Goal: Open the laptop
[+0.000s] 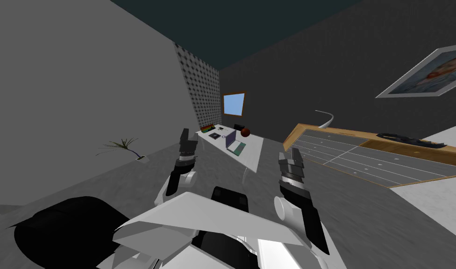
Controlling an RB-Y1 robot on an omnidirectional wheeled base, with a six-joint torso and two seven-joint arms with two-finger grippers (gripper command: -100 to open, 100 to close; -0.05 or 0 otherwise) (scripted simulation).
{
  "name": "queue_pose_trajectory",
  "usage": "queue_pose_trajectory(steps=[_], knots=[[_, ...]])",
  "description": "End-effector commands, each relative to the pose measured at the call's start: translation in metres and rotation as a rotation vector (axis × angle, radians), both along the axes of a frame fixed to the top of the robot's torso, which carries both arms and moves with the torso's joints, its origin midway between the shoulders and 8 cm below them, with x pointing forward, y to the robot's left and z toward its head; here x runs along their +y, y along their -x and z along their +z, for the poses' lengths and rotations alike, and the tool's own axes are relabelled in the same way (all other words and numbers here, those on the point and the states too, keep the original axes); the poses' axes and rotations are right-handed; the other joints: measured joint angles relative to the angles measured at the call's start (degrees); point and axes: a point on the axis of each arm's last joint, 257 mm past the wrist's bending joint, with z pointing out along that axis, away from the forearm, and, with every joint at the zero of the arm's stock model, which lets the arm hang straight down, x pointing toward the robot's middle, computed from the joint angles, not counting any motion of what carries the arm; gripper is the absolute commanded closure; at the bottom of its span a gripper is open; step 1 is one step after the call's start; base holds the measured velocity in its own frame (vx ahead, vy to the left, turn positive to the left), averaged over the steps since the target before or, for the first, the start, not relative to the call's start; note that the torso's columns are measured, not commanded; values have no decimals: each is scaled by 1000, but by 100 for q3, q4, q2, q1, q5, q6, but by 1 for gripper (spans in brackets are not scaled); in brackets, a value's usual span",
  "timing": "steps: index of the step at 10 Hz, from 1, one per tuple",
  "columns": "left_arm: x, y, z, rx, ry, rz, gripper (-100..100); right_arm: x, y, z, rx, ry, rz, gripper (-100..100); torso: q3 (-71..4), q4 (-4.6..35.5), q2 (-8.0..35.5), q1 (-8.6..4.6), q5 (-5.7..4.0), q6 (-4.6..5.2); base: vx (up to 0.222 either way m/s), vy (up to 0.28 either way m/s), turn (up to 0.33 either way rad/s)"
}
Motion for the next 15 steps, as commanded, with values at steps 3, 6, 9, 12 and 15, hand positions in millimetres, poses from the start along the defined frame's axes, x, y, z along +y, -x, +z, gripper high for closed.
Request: queue_pose_trajectory(steps=[3, 6, 9, 12, 15], knots=[[0, 0, 0, 0, 0, 0, 0, 0, 0, 0, 0, 0, 0, 0, -2014, 1006, 1003, 0, 0, 0, 0, 0, 0], [0, 0, 0, 0, 0, 0, 0, 0, 0, 0, 0, 0, 0, 0, -4536, 2268, 2269, 0, 0, 0, 0, 0, 0], [0, 0, 0, 0, 0, 0, 0, 0, 0, 0, 0, 0, 0, 0, -7073, 3537, 3539, 0, 0, 0, 0, 0, 0], [0, 0, 0, 0, 0, 0, 0, -3, -8, -15, 78, 156, -20, -100, -8432, 4202, 4198, 33, 10, -1, 45, 123, -40], [0, 0, 0, 0, 0, 0, 0, -10, -15, -30, 152, 308, -50, -100, -8456, 4228, 4230, 2, 0, 0, 55, 172, -39]])
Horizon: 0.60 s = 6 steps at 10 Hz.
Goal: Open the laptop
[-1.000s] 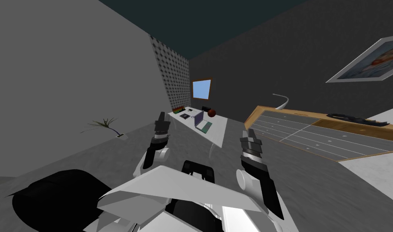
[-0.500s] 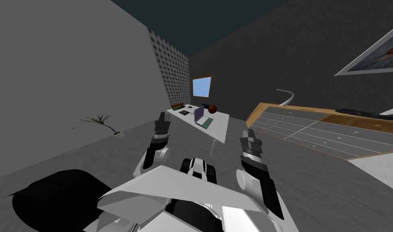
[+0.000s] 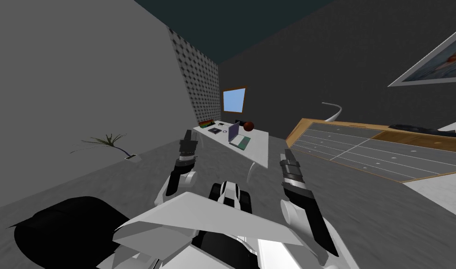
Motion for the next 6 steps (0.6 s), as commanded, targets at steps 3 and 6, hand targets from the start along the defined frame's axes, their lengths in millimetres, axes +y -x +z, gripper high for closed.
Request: queue_pose_trajectory(steps=[3, 6], knots=[[0, 0, 0, 0, 0, 0, 0, -17, -12, -28, 127, 274, -61, -100, 0, 1, 0, -7, -1, 0, 63, 184, -50], [0, 0, 0, 0, 0, 0, 0, -39, -19, -46, 215, 485, -114, -100, -9, -4, -14, 14, 4, -1, 100, 246, -55]])
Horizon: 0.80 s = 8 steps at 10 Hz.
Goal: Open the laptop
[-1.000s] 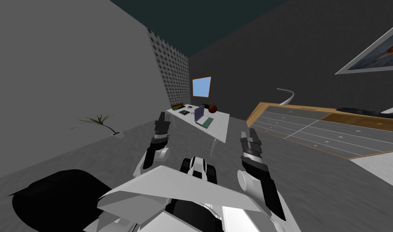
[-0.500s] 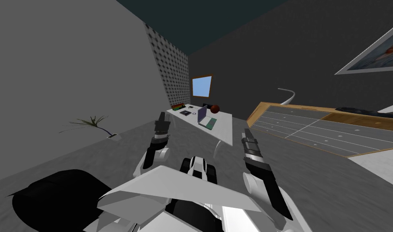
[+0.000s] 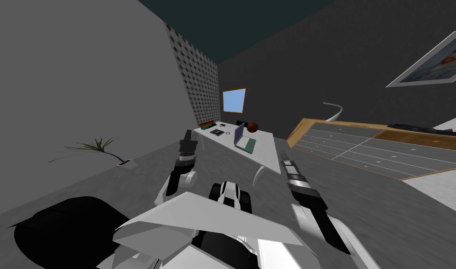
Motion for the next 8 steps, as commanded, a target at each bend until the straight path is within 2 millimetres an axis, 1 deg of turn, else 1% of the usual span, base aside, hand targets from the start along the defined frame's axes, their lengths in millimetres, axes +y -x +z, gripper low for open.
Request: queue_pose_trajectory(steps=[1, 3, 5, 8], knots=[[0, 0, 0, 0, 0, 0, 0, -20, -6, -16, 78, 193, -49, -100, 5, 2, 10, 8, 4, 1, 55, 261, -51], [0, 0, 0, 0, 0, 0, 0, -41, -10, -26, 135, 340, -91, -100, 16, 8, 25, -22, -6, 1, 64, 268, -36], [0, 0, 0, 0, 0, 0, 0, -65, -14, -34, 190, 488, -136, -100, -2, -1, -4, -20, -4, 1, 107, 258, -33], [0, 0, 0, 0, 0, 0, 0, -105, -20, -41, 269, 705, -206, -100, 7, 4, 11, -1, 1, 1, 97, 307, -14]])
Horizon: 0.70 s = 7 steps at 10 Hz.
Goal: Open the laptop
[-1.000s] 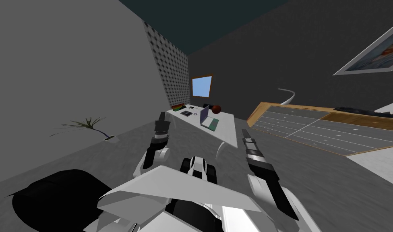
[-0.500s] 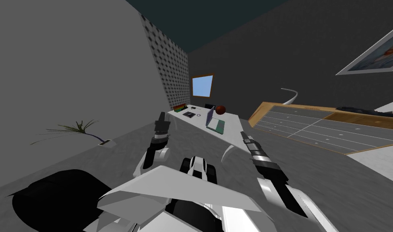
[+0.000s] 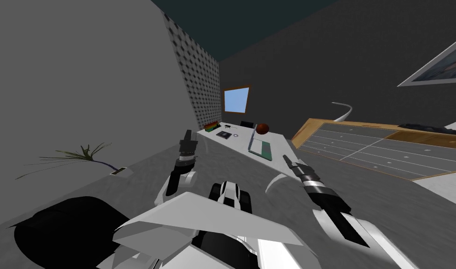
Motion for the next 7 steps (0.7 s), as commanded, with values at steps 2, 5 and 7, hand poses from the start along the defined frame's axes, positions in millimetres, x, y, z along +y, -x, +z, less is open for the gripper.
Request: queue_pose_trajectory(steps=[2, 5, 7], knots=[[0, 0, 0, 0, 0, 0, 0, -50, -6, -4, 87, 252, -88, -100, -1, -1, 0, -9, -2, 0, 102, 314, 3], [0, 0, 0, 0, 0, 0, 0, -92, -10, 0, 146, 427, -161, -100, 7, 3, 13, -22, -7, 0, 70, 284, 20], [0, 0, 0, 0, 0, 0, 0, -118, -11, 5, 181, 527, -209, -100, -4, -2, -7, -22, -7, 1, 121, 253, 26]])
